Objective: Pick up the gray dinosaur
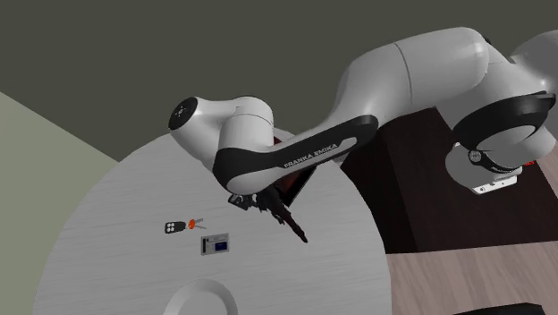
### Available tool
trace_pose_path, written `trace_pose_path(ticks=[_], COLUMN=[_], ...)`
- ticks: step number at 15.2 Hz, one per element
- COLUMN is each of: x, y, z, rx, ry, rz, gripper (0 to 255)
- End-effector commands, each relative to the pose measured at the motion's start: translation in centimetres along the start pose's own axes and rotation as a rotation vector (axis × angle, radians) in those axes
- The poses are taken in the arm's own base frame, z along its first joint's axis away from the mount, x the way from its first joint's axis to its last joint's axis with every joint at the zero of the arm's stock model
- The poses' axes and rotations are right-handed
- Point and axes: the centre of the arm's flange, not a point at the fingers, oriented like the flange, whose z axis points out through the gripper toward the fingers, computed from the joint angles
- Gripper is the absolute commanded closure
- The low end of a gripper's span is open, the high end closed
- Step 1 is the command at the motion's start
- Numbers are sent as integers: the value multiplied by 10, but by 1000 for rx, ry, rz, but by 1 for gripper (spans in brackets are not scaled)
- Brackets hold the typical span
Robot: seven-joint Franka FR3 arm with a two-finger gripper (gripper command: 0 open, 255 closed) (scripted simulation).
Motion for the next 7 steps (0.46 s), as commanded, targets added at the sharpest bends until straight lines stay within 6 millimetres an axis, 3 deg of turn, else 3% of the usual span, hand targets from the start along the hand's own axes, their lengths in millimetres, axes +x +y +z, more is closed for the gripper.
trace_pose_path(ticks=[1, 5, 7], x=[-4, -12, -13], y=[0, -1, -1], z=[-10, -30, -30], rx=[0, 0, 0], ry=[0, 0, 0], rz=[0, 0, 0], gripper=[255, 255, 255])
